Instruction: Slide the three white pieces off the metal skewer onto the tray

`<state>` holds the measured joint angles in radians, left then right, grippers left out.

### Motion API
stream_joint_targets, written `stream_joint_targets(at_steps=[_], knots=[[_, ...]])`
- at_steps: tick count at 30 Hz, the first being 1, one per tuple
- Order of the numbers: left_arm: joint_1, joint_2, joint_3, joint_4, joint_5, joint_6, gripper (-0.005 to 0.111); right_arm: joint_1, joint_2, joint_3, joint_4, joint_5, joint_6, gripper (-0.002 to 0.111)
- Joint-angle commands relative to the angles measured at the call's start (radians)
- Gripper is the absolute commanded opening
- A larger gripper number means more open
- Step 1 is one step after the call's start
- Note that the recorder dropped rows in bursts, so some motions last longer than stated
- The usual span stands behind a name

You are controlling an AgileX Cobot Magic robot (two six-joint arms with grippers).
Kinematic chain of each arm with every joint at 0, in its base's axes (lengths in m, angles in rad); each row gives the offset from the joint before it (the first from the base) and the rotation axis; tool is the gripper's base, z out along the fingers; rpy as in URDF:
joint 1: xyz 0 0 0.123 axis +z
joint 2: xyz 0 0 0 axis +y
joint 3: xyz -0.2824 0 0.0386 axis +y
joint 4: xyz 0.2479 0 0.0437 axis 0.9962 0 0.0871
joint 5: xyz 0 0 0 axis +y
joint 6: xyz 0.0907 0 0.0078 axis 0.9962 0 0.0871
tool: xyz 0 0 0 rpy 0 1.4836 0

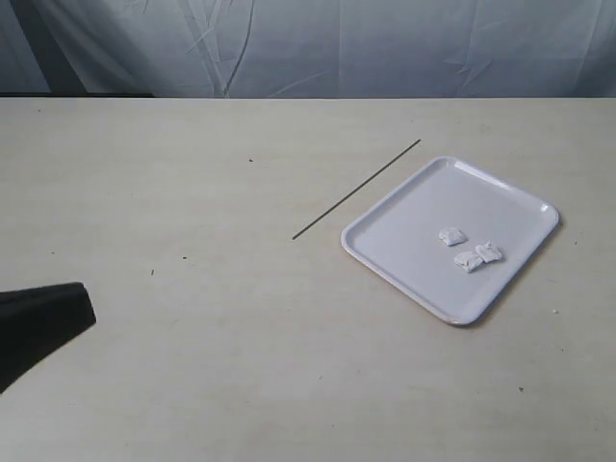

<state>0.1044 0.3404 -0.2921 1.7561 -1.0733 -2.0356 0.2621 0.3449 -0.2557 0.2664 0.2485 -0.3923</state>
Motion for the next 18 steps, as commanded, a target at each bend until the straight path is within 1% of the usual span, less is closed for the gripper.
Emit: stream_joint_targets(at_steps=[1, 4, 6, 11, 16, 18], knots=[[0.003, -0.006, 0.003, -0.012, 0.114, 0.006, 0.0, -0.038, -0.041, 0.071, -0.089, -0.127, 0.106, 0.0], [0.003, -0.015, 0.006, -0.017, 0.173, 0.034, 0.0, -0.057, -0.071, 0.11, -0.155, -0.182, 0.238, 0.0], [0.003, -0.04, 0.006, -0.048, 0.223, 0.061, 0.0, -0.077, -0.09, 0.131, -0.192, -0.212, 0.318, 0.0], [0.003, -0.169, 0.03, -0.056, 0.368, 0.059, 0.0, -0.128, -0.13, 0.171, -0.194, -0.233, 0.33, 0.0], [0.001, -0.303, 0.122, -0.058, 0.485, 0.054, 0.0, -0.185, -0.181, 0.197, -0.194, -0.236, 0.334, 0.0], [-0.014, -0.34, 0.166, -0.084, 0.546, 0.054, 0.0, -0.198, -0.196, 0.199, -0.194, -0.229, 0.338, 0.0]])
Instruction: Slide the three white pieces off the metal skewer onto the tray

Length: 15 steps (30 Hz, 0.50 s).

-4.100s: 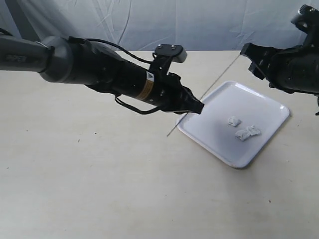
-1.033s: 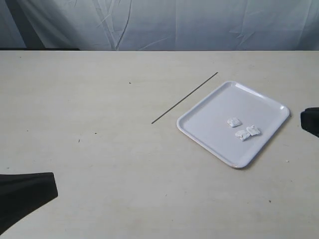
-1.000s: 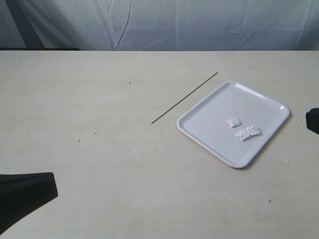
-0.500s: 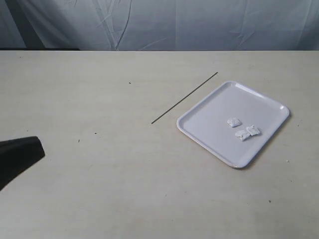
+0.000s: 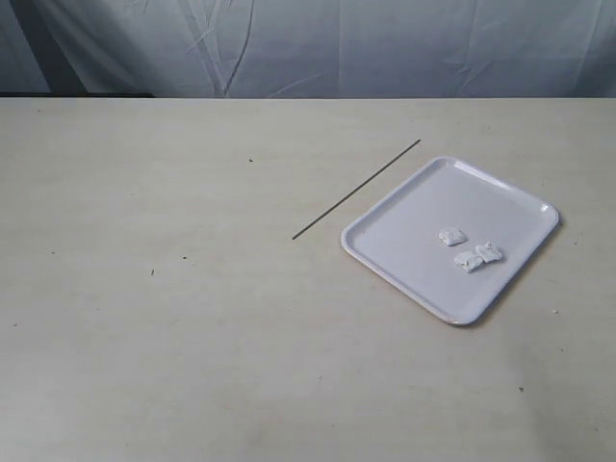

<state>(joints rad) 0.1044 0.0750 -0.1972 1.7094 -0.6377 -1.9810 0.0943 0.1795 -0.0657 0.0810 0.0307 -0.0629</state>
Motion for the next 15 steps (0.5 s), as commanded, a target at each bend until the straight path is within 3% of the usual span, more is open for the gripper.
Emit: stream_joint_targets(at_steps=[1, 11, 13, 15], knots=[[-0.016, -0.075, 0.086, -0.044, 0.138, 0.0, 0.0, -0.035, -0.038, 0.009, -0.009, -0.003, 0.014, 0.0], [-0.016, -0.075, 0.116, -0.086, 0.231, 0.007, 0.0, -0.065, -0.148, 0.009, -0.011, 0.223, 0.014, 0.0], [-0.016, -0.075, 0.145, -0.159, 0.248, 0.07, 0.0, -0.072, -0.163, 0.009, -0.018, 0.234, 0.014, 0.0], [-0.016, -0.075, 0.186, -0.325, 0.272, 0.236, 0.0, -0.083, -0.17, 0.01, -0.04, 0.244, 0.014, 0.0]])
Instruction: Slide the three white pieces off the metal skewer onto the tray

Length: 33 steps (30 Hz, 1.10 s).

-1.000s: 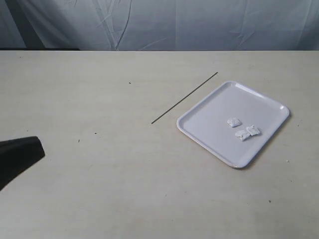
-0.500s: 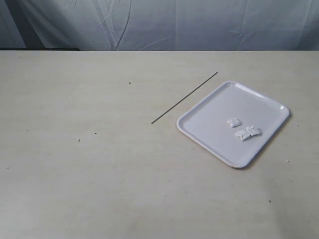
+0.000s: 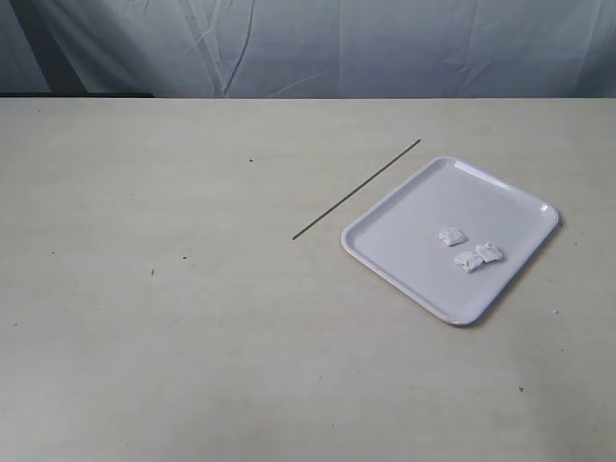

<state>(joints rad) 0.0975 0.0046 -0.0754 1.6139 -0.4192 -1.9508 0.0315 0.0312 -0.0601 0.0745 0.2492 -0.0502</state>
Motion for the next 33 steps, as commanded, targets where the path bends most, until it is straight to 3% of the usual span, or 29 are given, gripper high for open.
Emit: stream_joint_targets(at_steps=[1, 5, 8, 11, 18, 21, 26, 33], knots=[[-0.009, -0.005, 0.075, -0.348, 0.056, 0.331, 0.0, -0.026, -0.023, 0.004, -0.043, 0.034, 0.002, 0.0], [-0.009, -0.005, 0.075, -0.677, 0.066, 0.728, 0.0, -0.037, -0.025, 0.039, -0.048, -0.008, 0.002, 0.0], [-0.009, -0.005, 0.075, -0.776, 0.098, 0.832, 0.0, -0.043, -0.025, 0.06, -0.052, -0.069, 0.002, 0.0], [-0.009, -0.005, 0.075, -0.846, 0.158, 0.895, 0.0, -0.043, -0.025, 0.06, -0.052, -0.01, 0.002, 0.0], [-0.009, -0.005, 0.075, -1.401, 0.374, 1.507, 0.0, -0.043, -0.025, 0.06, -0.049, 0.028, 0.044, 0.0], [-0.009, -0.005, 0.075, -1.536, 0.491, 1.647, 0.0, -0.043, -0.025, 0.06, -0.051, 0.028, 0.113, 0.0], [-0.009, -0.005, 0.075, -1.624, 0.652, 1.771, 0.0, -0.043, -0.025, 0.06, -0.06, 0.028, 0.127, 0.0], [-0.009, -0.005, 0.075, -1.624, 0.658, 1.918, 0.0, -0.043, -0.025, 0.06, -0.068, 0.028, 0.102, 0.0]])
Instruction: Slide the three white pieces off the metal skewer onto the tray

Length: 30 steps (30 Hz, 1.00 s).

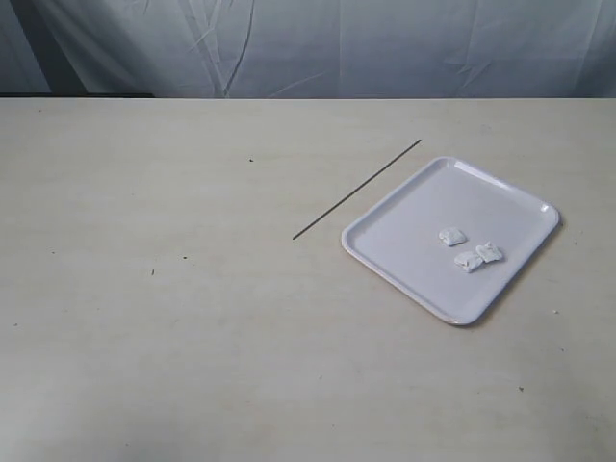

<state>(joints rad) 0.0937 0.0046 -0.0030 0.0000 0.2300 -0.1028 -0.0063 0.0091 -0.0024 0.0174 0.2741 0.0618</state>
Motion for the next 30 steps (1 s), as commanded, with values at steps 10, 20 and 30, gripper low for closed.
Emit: stream_joint_targets(at_steps=[10, 20, 30], knots=[[-0.004, -0.005, 0.003, -0.01, 0.009, 0.088, 0.0, -0.005, -0.003, 0.002, -0.017, 0.005, -0.01, 0.0], [-0.001, -0.005, 0.003, -0.01, 0.001, 0.088, 0.0, -0.005, -0.003, 0.002, -0.017, 0.023, -0.01, 0.0], [0.043, -0.005, 0.003, -0.01, 0.001, 0.088, 0.0, -0.005, -0.003, 0.002, -0.017, 0.03, -0.012, 0.0]])
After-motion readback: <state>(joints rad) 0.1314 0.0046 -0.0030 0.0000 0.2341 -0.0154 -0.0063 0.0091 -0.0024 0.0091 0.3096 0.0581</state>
